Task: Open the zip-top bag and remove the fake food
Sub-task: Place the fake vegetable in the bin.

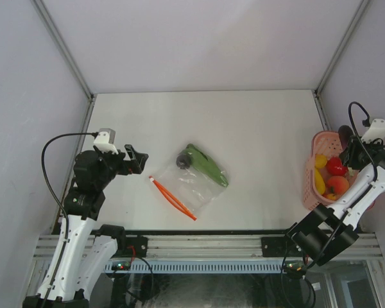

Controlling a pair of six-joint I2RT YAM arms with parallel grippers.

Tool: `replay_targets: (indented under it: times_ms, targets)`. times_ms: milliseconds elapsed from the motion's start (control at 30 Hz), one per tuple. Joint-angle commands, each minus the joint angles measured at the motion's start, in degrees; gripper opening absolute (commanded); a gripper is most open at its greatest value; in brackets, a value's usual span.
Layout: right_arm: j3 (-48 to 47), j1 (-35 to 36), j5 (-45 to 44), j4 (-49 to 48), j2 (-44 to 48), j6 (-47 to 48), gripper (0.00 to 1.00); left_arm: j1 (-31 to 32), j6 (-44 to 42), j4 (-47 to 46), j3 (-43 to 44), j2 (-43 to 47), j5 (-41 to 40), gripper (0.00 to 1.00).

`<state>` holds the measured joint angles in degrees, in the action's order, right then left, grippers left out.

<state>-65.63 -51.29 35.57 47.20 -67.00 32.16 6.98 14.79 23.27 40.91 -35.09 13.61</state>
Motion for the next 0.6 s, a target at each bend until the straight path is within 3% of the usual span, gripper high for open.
replay_targets:
  times_ms: [0, 100, 267, 333, 567]
  targets:
    - [0.1, -0.2, -0.9, 0.5, -1.3, 2.1, 0.28, -0.5, -1.1, -2.2, -0.4, 0.3, -0.5, 1.0]
    - [0.0, -0.2, -0.8, 1.3, -2.1, 2.3, 0.34, -0.5, -1.1, -2.2, -0.4, 0.3, -0.3, 1.0]
    - [0.0, -0.2, -0.5, 2.0, -2.2, 2.9, 0.59, -0.5, -1.1, -2.1, -0.5, 0.6, -0.2, 1.0]
    - [-0.1, -0.1, -0.5, 1.7, -2.0, 3.0, 0.63, -0.5, -1.1, -2.1, -0.4, 0.7, -0.2, 1.0]
    - [-0.8, 0.6, 2.9, 0.6, 1.6, 3.3, 0.66, -0.5, -0.9, -2.4, -0.4, 0.5, 1.7, 1.0]
